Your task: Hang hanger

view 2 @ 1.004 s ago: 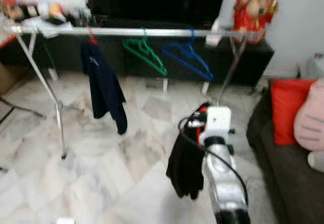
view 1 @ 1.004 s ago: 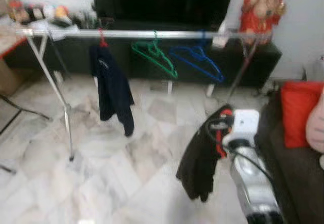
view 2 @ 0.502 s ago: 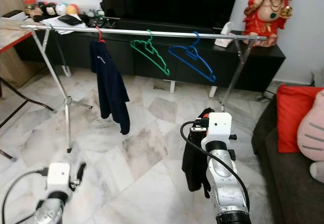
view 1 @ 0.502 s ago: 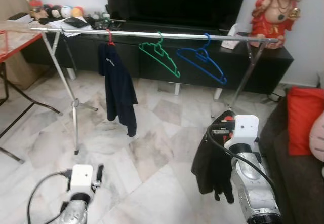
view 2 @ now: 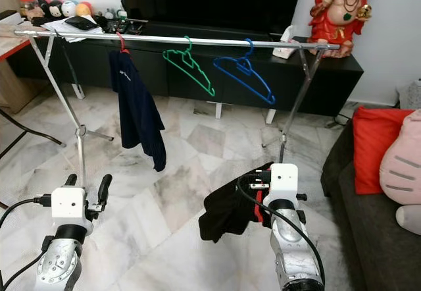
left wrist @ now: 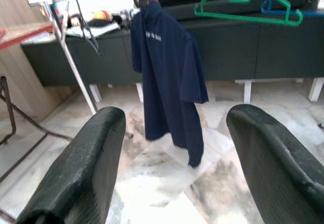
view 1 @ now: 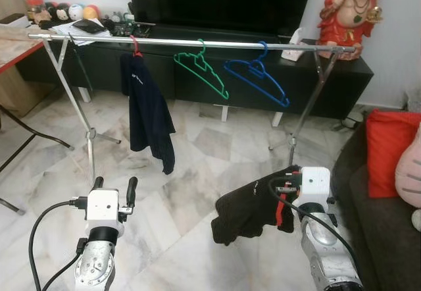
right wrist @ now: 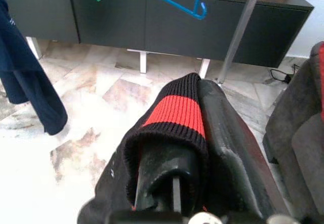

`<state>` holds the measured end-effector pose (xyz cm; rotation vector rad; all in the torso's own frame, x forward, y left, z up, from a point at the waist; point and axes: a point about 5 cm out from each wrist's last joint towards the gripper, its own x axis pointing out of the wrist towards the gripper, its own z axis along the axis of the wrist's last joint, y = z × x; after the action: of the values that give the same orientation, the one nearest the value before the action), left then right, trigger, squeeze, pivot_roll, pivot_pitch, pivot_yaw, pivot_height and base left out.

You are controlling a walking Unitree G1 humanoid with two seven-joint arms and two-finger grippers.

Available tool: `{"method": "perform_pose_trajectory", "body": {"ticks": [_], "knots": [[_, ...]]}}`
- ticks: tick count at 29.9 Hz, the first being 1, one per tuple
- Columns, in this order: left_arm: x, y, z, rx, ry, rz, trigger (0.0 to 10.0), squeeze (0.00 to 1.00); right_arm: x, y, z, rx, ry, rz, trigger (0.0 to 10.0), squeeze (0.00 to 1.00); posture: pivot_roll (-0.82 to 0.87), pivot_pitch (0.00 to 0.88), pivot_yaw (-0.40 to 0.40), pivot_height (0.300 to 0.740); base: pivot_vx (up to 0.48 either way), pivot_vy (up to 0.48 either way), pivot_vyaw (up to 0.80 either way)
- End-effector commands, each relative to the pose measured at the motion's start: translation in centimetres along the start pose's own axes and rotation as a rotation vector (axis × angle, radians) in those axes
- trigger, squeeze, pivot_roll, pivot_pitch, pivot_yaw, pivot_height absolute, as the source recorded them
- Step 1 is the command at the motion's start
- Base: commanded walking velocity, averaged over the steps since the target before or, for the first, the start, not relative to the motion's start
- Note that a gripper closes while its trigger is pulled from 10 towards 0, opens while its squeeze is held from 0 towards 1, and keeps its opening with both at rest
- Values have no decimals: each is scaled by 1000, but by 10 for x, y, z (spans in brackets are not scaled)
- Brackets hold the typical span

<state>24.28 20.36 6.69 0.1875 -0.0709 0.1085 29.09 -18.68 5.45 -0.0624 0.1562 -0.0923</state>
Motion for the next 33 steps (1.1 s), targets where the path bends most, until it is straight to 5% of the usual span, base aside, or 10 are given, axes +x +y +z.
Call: {"method": "perform_pose_trajectory", "body": {"ticks": [1, 11, 33], "knots": [[1, -2, 3, -4, 4, -11, 10000, 0, 5, -2, 11, 11, -50, -9, 10000, 0, 7, 0, -49, 740, 251, 0, 0], [13, -3, 27, -8, -39, -25, 10000, 0, 7, 0, 9, 24, -55, -16, 10000, 0, 15, 0, -45, 740, 318, 0, -307], [15, -5, 31, 12, -28, -41, 10000, 0, 8, 7, 7, 31, -72, 10, 10000, 0, 25, 0, -38, 740, 349, 0, 0]]}}
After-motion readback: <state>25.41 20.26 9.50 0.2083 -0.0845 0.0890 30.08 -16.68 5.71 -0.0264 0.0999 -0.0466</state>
